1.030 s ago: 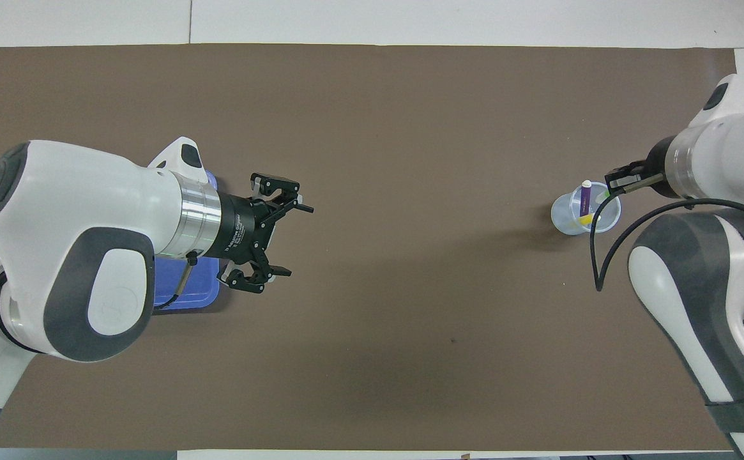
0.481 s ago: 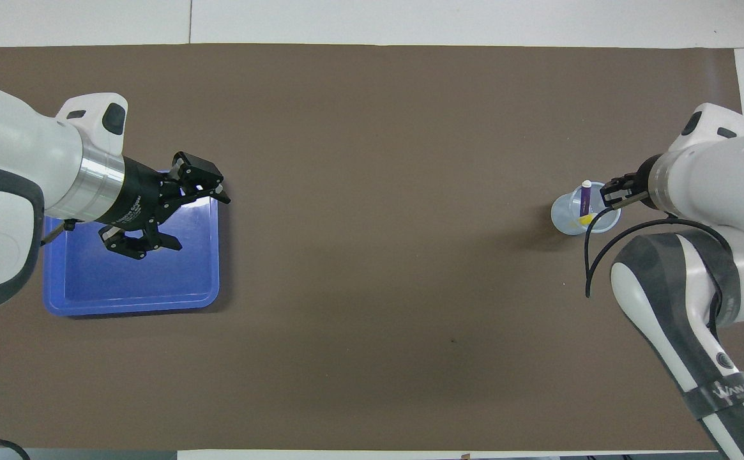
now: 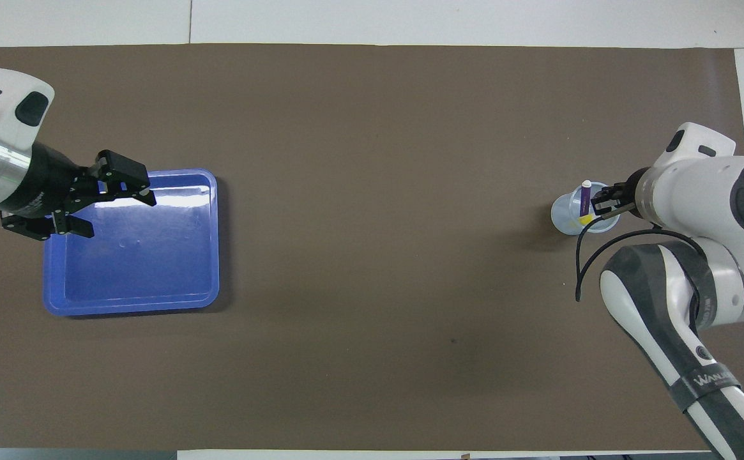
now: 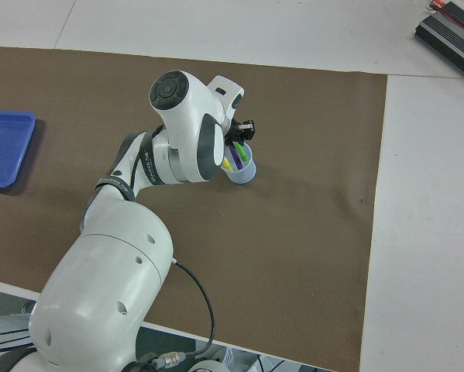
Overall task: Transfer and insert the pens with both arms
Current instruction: 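Insert the green pen into the cup while the left gripper withdraws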
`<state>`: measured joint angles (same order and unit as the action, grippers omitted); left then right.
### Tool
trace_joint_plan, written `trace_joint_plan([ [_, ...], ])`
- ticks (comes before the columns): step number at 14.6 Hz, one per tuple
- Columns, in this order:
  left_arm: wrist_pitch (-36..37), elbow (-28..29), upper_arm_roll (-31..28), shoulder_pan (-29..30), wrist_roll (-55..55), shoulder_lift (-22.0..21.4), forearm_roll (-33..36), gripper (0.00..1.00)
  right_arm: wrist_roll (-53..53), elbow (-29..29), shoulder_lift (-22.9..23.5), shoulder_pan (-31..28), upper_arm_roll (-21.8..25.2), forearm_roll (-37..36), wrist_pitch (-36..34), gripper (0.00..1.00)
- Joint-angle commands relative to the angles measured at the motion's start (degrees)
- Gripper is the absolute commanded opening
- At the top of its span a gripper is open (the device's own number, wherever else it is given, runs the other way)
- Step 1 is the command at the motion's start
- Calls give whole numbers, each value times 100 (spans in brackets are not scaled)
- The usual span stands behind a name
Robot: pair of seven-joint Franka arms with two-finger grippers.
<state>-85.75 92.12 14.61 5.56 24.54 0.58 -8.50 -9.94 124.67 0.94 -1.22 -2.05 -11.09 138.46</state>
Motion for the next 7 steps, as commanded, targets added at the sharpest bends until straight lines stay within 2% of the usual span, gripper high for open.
trace_joint_plan([
  [1,952,-676,-546,-503,-1131,82,629,100,-34,75,-15,-62,-6,-16,120,23],
  [2,1207,-808,-608,-486,-1622,82,665,100,-34,40,-6,-71,2,27,120,58],
  [3,1418,-975,-722,-503,-2054,74,674,100,-34,-3,20,-71,2,123,120,79],
  [5,1658,-1240,-820,-591,-2339,91,753,100,-43,-170,90,-71,11,439,50,100],
  [7,1509,-1188,-785,-600,-2366,65,727,100,-43,-293,99,-80,63,677,23,100],
])
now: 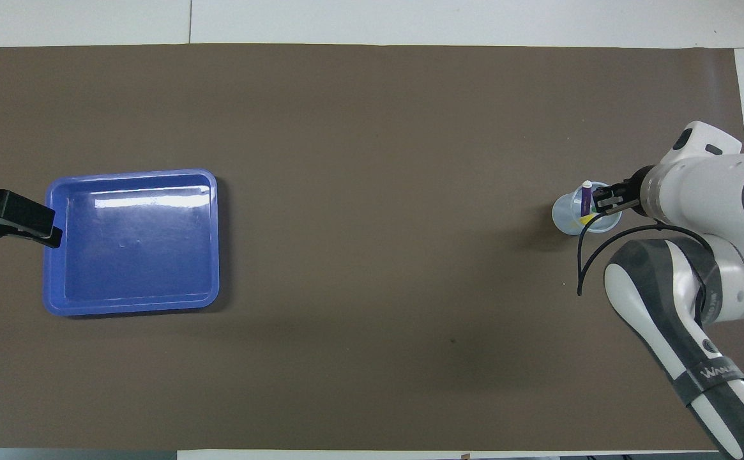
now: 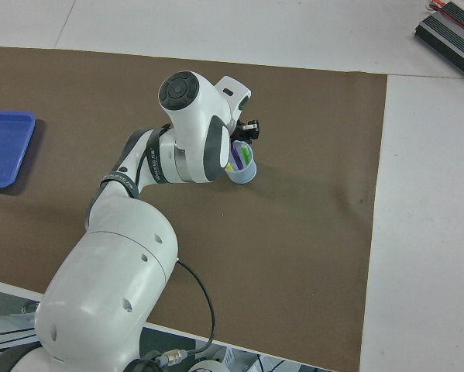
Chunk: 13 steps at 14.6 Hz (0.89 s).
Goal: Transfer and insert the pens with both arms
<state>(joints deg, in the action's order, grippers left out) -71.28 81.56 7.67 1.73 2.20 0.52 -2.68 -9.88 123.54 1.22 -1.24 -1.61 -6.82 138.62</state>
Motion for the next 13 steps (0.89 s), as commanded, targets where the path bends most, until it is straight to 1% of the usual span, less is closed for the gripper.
trace_joint_plan([
  [1,9,-131,-90,-217,-132,71,136,100,-49,-251,63,-69,63,286,-10,100],
  [2,-43,-158,-99,-217,-114,89,136,100,-41,-339,54,-69,73,287,-115,100],
  [5,-280,-114,-135,-217,-105,124,136,100,64,-997,63,-69,81,295,-983,100],
  [6,-412,-123,-108,-217,-114,159,136,100,300,-1234,63,-69,81,295,-1308,100],
  [7,-457,-123,-91,-217,-114,237,145,100,520,-1541,63,-69,73,295,-1772,100],
  [10,-326,-167,-73,-217,-114,282,119,100,943,-2385,98,-43,46,295,-2907,100],
  [12,-334,-184,-73,-217,-114,265,136,100,1119,-2755,81,-25,37,400,-3549,100],
  [13,-404,-176,-108,-217,-114,273,127,100,1163,-2791,11,-8,37,444,-3796,100],
])
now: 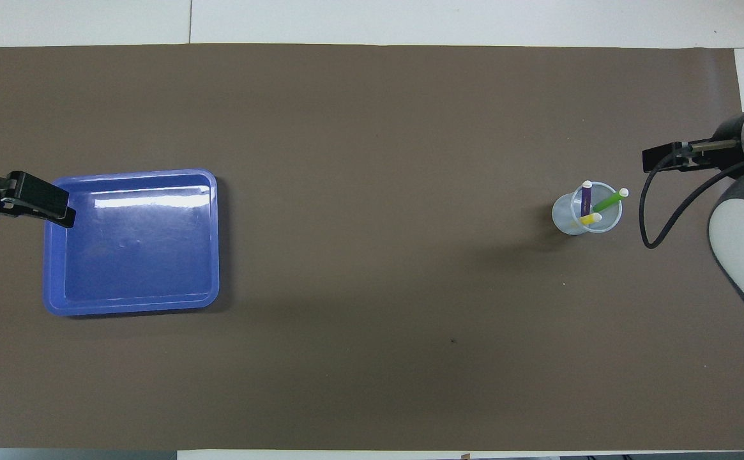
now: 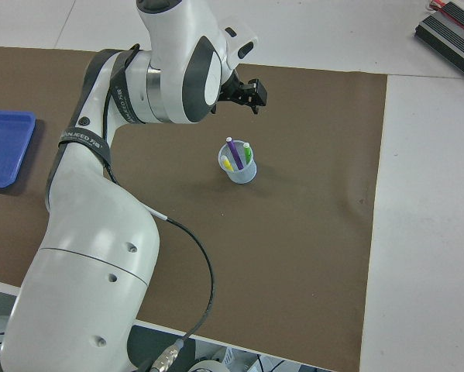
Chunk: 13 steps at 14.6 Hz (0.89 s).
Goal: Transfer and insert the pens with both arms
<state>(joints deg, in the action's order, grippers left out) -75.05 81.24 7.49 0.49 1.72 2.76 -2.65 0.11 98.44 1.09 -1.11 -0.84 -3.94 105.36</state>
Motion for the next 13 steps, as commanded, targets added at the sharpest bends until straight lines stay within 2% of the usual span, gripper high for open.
trace_joint_plan([
  [1,-71,-135,-72,-93,-67,49,116,100,286,-238,-90,-4,-39,156,-629,100],
  [4,-80,-108,-89,-93,-76,-12,98,100,384,-194,-345,5,-39,165,-964,100],
  [6,-80,-100,-89,-84,-76,-56,98,100,393,-228,-355,5,-21,357,-1165,100],
  [13,-89,-82,-89,-75,-76,-118,151,100,367,-167,-390,5,14,411,-1184,100],
])
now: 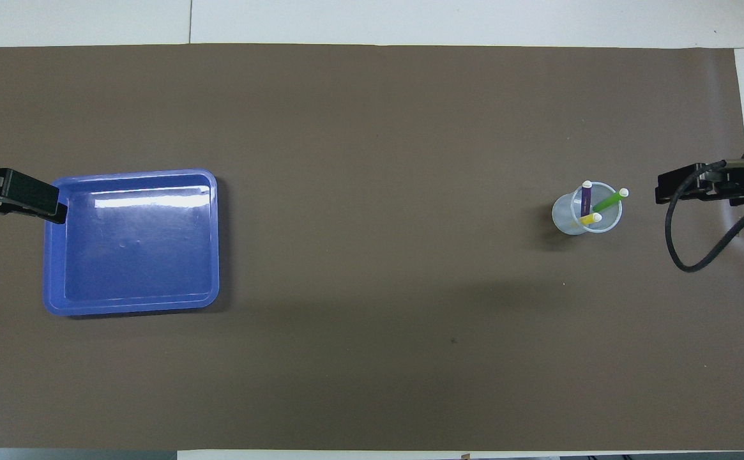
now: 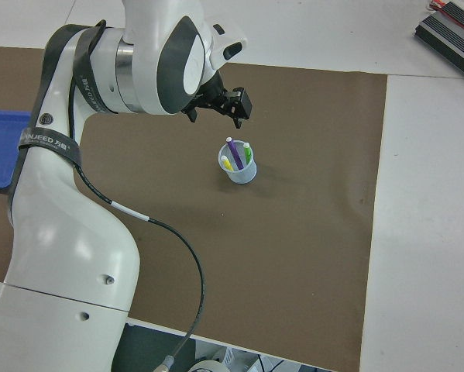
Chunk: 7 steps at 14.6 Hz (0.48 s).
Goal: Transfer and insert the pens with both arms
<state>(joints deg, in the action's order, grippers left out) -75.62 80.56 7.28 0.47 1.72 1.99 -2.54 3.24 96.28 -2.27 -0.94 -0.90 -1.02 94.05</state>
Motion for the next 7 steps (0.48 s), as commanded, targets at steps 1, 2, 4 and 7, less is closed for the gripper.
trace_joint_plan([
  [1,-32,-14,-60,-65,-76,-67,131,100,80,23,-45,-11,2,120,-53,100],
  [2,-32,4,-60,-56,-76,-76,131,100,89,14,-28,-3,-33,120,-53,100],
  [4,-41,48,-51,-39,-76,-94,122,100,89,14,-27,-11,-42,120,-45,100],
  [7,-41,57,-51,-12,-84,-120,122,100,115,14,-45,-11,-60,111,-27,100],
])
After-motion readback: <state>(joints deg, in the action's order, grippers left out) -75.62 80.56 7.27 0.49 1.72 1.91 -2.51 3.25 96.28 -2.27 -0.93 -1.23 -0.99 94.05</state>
